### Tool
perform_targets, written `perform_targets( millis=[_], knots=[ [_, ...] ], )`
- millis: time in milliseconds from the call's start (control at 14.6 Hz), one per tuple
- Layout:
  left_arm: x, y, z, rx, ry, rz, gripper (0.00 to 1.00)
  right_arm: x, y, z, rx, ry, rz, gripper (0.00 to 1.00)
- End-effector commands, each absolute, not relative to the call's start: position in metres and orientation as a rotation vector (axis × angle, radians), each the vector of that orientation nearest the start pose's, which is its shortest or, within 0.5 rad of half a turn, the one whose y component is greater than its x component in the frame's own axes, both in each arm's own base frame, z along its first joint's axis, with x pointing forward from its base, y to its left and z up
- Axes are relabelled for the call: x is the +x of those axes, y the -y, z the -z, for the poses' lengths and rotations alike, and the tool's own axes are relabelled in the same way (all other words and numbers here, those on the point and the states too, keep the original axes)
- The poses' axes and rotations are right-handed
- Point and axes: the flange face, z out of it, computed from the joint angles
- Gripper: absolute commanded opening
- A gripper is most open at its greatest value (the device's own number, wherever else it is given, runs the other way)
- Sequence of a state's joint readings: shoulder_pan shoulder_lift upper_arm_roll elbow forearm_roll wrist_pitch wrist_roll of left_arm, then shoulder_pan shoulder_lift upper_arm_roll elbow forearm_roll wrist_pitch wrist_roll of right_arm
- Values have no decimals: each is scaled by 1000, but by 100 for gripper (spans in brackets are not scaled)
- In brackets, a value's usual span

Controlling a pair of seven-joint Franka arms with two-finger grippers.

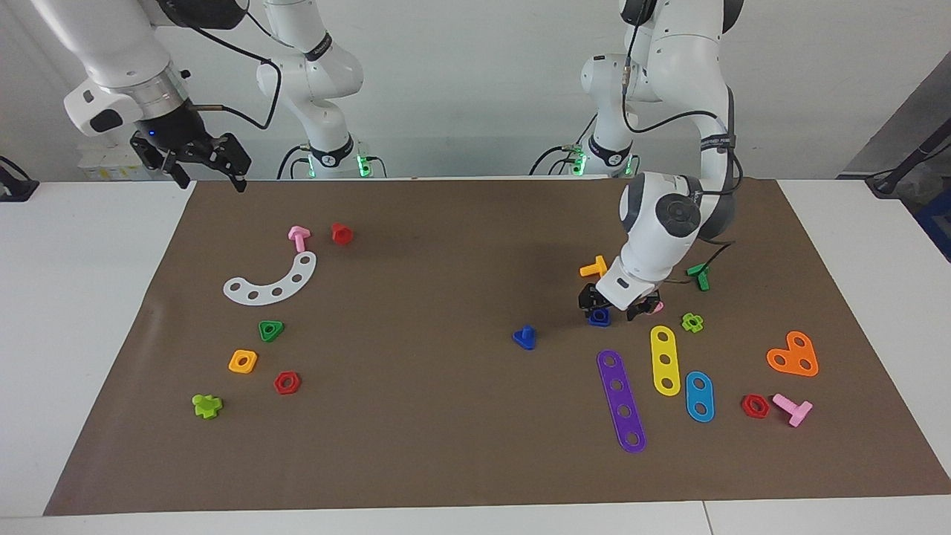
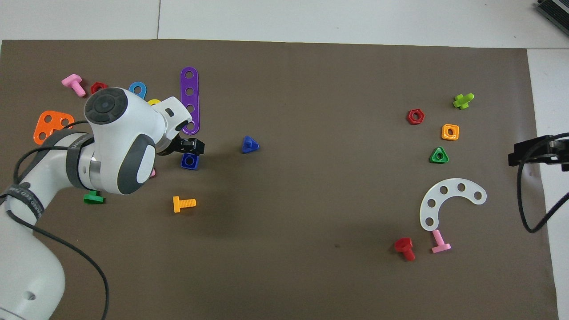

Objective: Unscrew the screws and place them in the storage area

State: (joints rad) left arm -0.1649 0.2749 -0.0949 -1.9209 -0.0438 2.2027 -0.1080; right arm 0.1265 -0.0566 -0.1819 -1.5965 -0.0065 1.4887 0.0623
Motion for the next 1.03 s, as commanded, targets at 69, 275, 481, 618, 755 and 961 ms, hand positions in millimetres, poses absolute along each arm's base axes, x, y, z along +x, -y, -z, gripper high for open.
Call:
perform_targets(
  millis=[69,275,481,618,755,961],
  knots=[
    [586,95,-412,-3209,-152,-25,97,521,33,-637,-3136,-176,-91,100],
    [582,57,-437,-3205,-154,-69,97,523,-2,-639,-3141,-68,-55,100],
    [584,42,-471,-3198,-124,-102,97,538,-100,-612,-3145,-29,-24,100],
    [586,32,-509,-3190,-109,-143,97,553,-193,-574,-3127,-66,63,100],
    [585,20,-539,-3187,-82,-151,97,572,-271,-529,-3047,-183,174,100],
    [574,9,-567,-3184,-53,-114,100,594,-363,-454,-2983,-224,220,100]
  ],
)
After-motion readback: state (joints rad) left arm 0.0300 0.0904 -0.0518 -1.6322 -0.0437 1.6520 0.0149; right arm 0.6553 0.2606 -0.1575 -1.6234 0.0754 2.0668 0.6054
